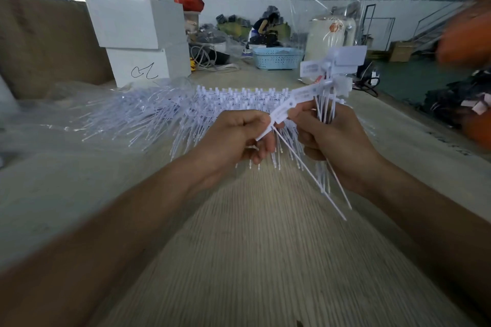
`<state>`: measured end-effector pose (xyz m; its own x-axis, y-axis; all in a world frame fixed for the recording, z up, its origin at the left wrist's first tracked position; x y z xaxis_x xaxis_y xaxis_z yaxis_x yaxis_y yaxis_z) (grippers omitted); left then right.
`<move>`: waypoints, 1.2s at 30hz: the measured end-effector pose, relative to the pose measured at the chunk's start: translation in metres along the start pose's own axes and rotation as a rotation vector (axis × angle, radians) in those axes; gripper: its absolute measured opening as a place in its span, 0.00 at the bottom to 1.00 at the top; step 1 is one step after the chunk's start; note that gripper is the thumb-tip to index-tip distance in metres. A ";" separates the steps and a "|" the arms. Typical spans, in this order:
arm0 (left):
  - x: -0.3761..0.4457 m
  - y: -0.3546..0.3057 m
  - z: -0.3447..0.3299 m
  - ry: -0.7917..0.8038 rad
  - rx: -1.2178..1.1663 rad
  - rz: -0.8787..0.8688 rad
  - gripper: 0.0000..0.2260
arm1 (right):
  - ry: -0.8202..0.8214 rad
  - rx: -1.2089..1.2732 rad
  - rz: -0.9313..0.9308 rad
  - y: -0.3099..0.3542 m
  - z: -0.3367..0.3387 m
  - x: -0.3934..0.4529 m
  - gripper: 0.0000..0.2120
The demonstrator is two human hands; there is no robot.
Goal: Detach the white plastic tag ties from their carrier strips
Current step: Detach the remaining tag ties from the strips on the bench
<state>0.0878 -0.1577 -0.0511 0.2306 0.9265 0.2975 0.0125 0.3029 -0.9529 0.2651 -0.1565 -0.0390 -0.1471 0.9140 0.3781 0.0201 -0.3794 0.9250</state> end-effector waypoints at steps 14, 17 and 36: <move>-0.004 -0.004 0.006 0.429 -0.141 0.132 0.10 | 0.275 -0.175 0.147 0.018 0.004 -0.006 0.12; -0.002 -0.007 0.013 0.424 0.011 0.105 0.11 | 0.222 -0.382 0.223 0.020 0.006 -0.004 0.12; 0.000 -0.015 -0.003 -0.145 0.206 -0.281 0.03 | 0.055 -0.356 0.098 0.001 -0.019 -0.004 0.16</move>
<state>0.0907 -0.1631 -0.0368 0.1053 0.8185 0.5648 -0.1433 0.5745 -0.8058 0.2470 -0.1633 -0.0399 -0.2150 0.8656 0.4523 -0.3070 -0.4995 0.8101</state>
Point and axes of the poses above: each hand's wrist, its own x-axis towards the middle knuckle, its own z-axis out of the back of the hand, y = z × x, the point moved 3 cm from there along x, towards the middle knuckle, and after that the axes turned 3 degrees about -y, right-handed, at the moved point
